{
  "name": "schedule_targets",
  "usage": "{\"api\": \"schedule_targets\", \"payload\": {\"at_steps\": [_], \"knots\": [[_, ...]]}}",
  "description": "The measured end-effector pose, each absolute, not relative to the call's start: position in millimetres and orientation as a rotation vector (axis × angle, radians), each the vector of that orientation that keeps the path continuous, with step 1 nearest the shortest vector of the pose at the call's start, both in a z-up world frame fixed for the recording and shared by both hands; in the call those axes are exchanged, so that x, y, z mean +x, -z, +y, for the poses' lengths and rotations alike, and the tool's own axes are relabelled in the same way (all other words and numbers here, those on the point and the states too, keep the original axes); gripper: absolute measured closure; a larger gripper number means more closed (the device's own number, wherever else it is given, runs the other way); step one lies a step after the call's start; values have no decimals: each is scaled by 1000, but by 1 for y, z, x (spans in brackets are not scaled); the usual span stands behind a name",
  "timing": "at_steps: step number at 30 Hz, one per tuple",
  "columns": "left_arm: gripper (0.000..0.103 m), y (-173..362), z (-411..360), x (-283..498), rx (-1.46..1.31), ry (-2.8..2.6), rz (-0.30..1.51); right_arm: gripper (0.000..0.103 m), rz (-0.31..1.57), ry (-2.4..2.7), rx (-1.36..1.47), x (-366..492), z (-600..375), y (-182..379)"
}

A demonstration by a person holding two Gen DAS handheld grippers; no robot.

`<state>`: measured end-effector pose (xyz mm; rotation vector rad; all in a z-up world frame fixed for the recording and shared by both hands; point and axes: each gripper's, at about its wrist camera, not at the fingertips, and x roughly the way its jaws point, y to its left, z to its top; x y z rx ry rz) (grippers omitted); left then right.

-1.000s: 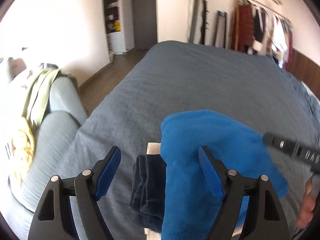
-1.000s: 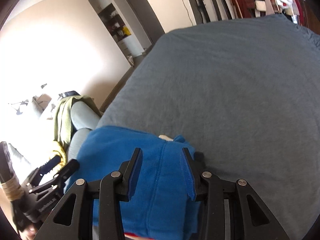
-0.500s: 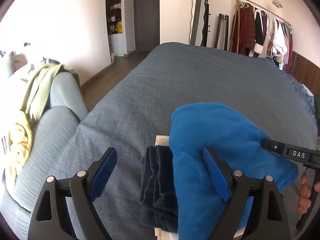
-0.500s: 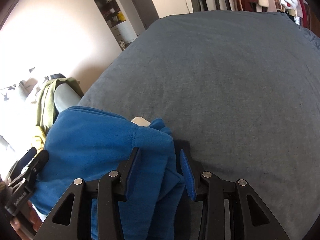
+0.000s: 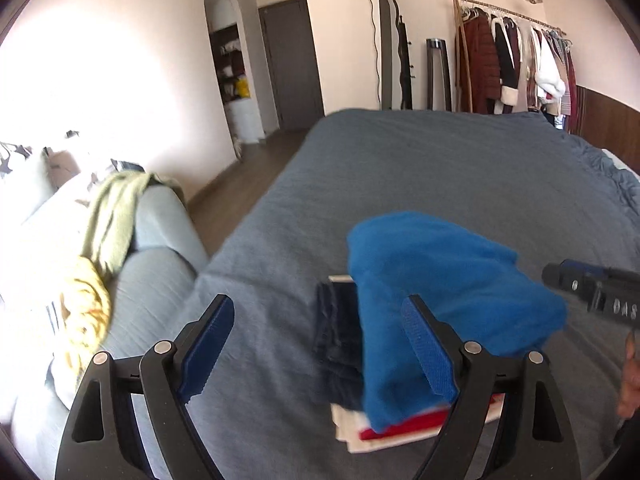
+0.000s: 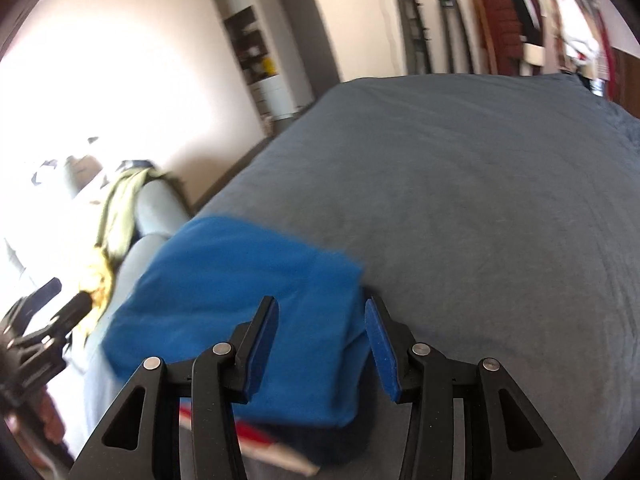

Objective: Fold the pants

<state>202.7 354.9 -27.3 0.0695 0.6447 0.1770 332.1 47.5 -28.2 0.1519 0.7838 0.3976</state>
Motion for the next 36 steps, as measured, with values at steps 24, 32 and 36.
{"api": "schedule_targets", "payload": {"at_steps": [24, 32, 36], "knots": [[12, -1, 309, 125, 47, -224, 642, 48, 747, -358, 95, 273, 9, 4], [0, -38, 266, 72, -1, -194, 574, 32, 651, -318, 73, 216, -30, -44], [0, -47, 240, 50, 9, -148, 564, 26, 587, -302, 20, 182, -45, -63]]}}
